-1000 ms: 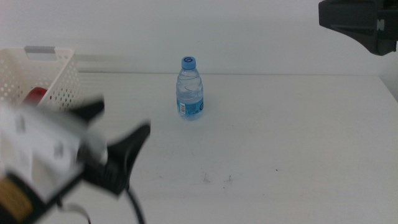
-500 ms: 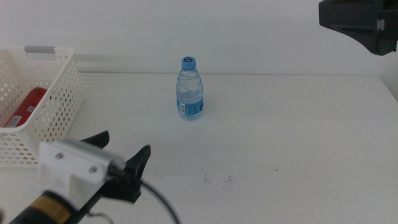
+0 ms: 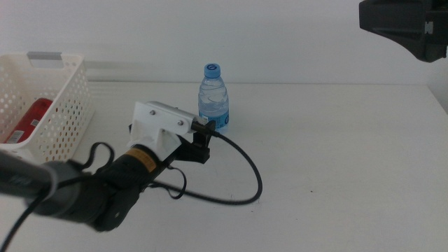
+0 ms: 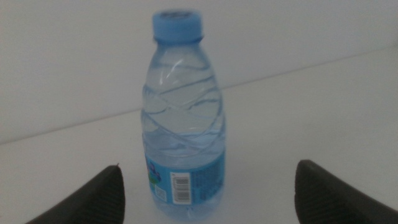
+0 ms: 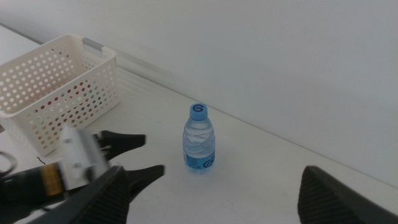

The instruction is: Use arms to grab the bottles and put them into the dustbin to the left of the table.

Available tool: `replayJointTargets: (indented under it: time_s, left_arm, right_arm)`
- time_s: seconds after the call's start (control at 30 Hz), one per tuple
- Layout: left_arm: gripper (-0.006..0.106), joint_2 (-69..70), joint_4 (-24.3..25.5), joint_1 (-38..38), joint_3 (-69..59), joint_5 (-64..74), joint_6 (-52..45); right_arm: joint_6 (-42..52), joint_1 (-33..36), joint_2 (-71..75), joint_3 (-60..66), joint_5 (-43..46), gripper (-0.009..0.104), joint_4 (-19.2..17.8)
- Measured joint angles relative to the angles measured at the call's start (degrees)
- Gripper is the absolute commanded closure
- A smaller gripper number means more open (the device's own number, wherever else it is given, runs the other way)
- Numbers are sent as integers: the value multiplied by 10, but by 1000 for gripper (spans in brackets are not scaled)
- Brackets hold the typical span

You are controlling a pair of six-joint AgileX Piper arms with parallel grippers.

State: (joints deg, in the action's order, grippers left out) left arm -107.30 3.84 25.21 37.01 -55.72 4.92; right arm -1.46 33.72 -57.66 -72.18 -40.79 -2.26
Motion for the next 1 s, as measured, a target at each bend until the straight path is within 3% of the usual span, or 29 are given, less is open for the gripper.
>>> replayJointTargets:
  time_s: [0.37, 0.63, 1.0]
  left_arm:
    - [7, -140, 16, -27, 141, 14, 11]
    - [7, -195, 60, -28, 244, 75, 23]
    - [7, -264, 60, -28, 361, 118, 29]
  right_arm:
    - [0, 0, 0, 0, 0, 9, 0]
    - [0, 0, 0, 0, 0, 9, 0]
    - [0, 0, 0, 0, 0, 9, 0]
